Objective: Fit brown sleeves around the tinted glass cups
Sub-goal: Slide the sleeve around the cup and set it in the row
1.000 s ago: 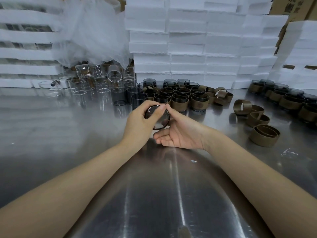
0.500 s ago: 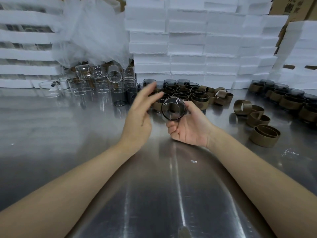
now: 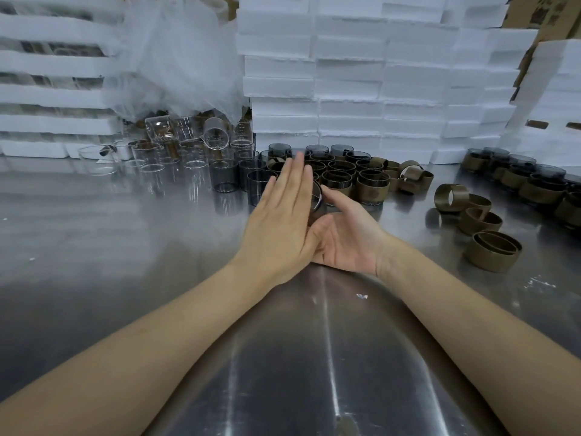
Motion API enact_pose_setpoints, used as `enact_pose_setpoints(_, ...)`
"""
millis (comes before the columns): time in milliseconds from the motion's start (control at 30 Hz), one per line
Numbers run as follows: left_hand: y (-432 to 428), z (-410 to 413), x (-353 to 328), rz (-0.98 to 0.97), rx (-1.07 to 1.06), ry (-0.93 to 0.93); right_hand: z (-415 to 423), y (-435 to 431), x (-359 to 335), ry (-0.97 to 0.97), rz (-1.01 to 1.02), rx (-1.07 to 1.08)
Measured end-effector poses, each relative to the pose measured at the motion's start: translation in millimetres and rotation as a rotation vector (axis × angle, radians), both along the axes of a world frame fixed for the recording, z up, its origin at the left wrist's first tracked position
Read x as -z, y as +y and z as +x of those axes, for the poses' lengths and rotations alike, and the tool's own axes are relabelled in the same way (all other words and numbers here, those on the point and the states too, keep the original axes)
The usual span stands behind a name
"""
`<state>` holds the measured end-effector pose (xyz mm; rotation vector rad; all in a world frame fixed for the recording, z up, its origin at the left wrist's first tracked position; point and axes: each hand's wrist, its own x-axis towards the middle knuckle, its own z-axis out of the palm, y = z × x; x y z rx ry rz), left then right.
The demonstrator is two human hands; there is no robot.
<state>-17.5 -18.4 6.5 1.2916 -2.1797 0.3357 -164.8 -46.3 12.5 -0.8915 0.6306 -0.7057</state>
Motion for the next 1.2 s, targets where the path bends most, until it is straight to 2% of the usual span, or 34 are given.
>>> enact_pose_setpoints(200,1,4,1,0.140,-0.080,0.237,1,3,-3,0.087,-0.046,0.017)
enact_pose_setpoints(267,-3,8,5,0.187,-0.074,0.370,4,2,-3,0.128,-0.116,0.154)
enact_pose_setpoints(333,-5,13,5,0.169,0.071,0.548,7,0,-1,0.205,-0.286,0.351)
enact_pose_setpoints(367,-5,16,3,0.130,0.170,0.558,8,0,0,0.248,-0.367,0.434)
enact_pose_setpoints(433,-7,18,3,0.058,0.295,0.425,7,0,1,0.295,-0.457,0.524)
enact_pose_setpoints(533,-9,13,9,0.123,0.293,0.317,5,2,3,0.279,-0.522,0.543)
enact_pose_setpoints(600,-11,9,15,0.188,0.240,0.293,4,3,2,0.365,-0.671,0.553)
enact_pose_setpoints(667,-13,11,17,0.274,0.193,0.339,7,4,3,0.490,-0.838,0.547)
enact_pose_setpoints(733,-12,14,15,0.368,0.178,0.520,11,6,4,0.551,-0.922,0.514)
enact_pose_setpoints(867,-13,12,6,0.481,0.221,1.005,14,8,6,0.486,-0.929,0.444)
enact_pose_setpoints(933,-14,8,-1,0.694,0.282,1.256,11,7,5,0.349,-0.853,0.406)
enact_pose_setpoints(967,-14,7,-3,0.797,0.318,1.325,10,6,5,0.290,-0.802,0.389)
enact_pose_setpoints(1067,-18,7,1,0.950,0.411,1.318,6,5,5,0.222,-0.691,0.387)
enact_pose_setpoints(1200,-20,5,6,0.955,0.440,1.229,6,3,1,0.258,-0.658,0.529)
